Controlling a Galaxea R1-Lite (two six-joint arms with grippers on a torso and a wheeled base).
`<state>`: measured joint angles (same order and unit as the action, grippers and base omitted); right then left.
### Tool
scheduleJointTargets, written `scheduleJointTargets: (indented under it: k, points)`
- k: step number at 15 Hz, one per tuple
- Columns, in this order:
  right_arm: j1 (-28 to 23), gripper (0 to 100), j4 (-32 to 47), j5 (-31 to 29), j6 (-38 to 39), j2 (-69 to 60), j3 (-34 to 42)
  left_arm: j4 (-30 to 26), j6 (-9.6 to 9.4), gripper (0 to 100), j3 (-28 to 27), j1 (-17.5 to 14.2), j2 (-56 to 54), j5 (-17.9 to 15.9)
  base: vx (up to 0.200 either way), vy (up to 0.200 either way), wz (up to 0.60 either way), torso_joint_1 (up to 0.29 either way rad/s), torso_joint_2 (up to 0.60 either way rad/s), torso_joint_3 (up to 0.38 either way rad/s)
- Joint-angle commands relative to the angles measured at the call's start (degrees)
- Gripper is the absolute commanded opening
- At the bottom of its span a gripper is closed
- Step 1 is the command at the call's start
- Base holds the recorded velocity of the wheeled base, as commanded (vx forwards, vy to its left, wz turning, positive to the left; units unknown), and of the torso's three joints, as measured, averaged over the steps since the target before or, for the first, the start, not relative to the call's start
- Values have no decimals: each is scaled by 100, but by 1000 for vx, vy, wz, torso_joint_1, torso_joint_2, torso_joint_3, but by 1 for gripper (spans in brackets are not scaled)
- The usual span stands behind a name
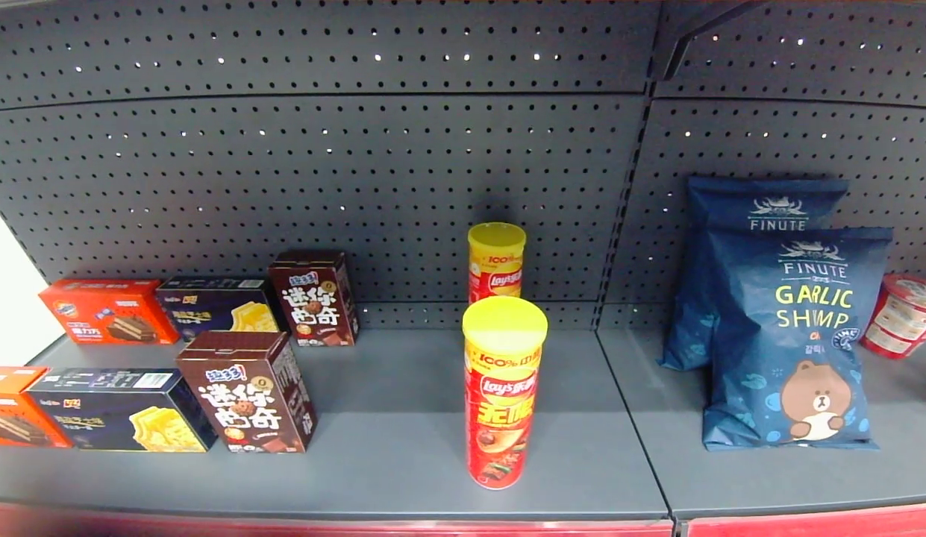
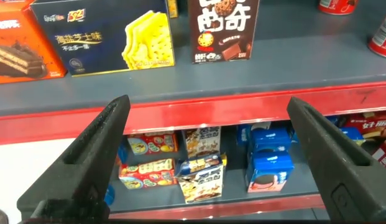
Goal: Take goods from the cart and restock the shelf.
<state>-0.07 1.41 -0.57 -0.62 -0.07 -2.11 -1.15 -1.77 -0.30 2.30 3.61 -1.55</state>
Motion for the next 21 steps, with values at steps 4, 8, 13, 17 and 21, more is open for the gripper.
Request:
scheduleJointTargets:
  k: [4,8,13,17,21]
  points:
    - [-1,100,-1,5,9,7,0,0,1,100,-5,-2,17,-3,0,0,0,0,0,0]
    - [-1,100,-1,5,27,7,0,0,1,100,-5,-2,17,-3,0,0,0,0,0,0]
    - [7,100,-1,5,27,7,0,0,-8,100,-5,-2,17,-3,0,0,0,0,0,0]
    - [7,100,-1,5,27,7,0,0,-43,100,4,-2,17,-12,-100,0,0,0,2,0]
    - [7,100,-1,5,27,7,0,0,-34,100,-5,-2,17,-12,0,0,0,0,0,0]
